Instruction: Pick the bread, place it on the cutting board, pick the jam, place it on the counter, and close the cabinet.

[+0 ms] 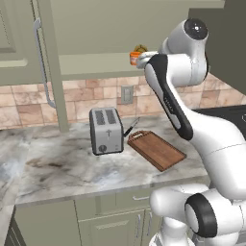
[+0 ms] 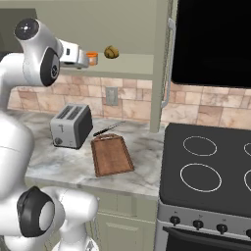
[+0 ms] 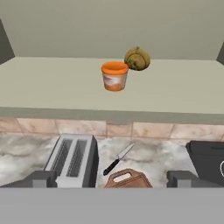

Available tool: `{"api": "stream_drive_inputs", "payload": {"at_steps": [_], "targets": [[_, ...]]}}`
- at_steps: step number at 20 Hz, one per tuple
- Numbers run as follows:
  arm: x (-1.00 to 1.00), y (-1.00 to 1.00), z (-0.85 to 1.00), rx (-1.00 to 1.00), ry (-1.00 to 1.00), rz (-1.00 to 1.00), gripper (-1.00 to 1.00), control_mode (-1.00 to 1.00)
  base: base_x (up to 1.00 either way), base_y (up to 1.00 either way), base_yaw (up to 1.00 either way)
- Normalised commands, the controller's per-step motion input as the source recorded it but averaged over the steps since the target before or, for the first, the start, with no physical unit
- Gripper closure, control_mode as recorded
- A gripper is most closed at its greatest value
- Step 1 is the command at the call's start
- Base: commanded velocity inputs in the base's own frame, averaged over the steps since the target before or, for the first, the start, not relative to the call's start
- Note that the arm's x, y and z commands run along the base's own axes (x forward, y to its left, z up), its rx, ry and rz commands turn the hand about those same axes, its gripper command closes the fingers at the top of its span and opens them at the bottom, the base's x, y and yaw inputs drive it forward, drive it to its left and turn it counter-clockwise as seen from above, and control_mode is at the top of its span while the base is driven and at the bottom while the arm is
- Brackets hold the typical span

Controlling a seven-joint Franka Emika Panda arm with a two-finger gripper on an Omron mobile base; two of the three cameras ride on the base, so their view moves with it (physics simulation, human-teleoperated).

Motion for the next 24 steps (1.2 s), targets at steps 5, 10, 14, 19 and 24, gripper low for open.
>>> {"api": "stream_drive_inputs", "payload": {"at_steps": [5,10,14,19,24], "targets": [[0.49,0.0,0.0,0.0,0.0,0.0,-1.0,-1.0,0.0,0.0,0.0],[0.52,0.0,-0.02,0.0,0.0,0.0,-1.0,-1.0,0.0,0.0,0.0],[0.54,0.0,-0.04,0.0,0.0,0.0,-1.0,-1.0,0.0,0.0,0.0],[0.51,0.0,-0.08,0.0,0.0,0.0,-1.0,-1.0,0.0,0.0,0.0],[0.48,0.0,-0.04,0.0,0.0,0.0,-1.0,-1.0,0.0,0.0,0.0]]}}
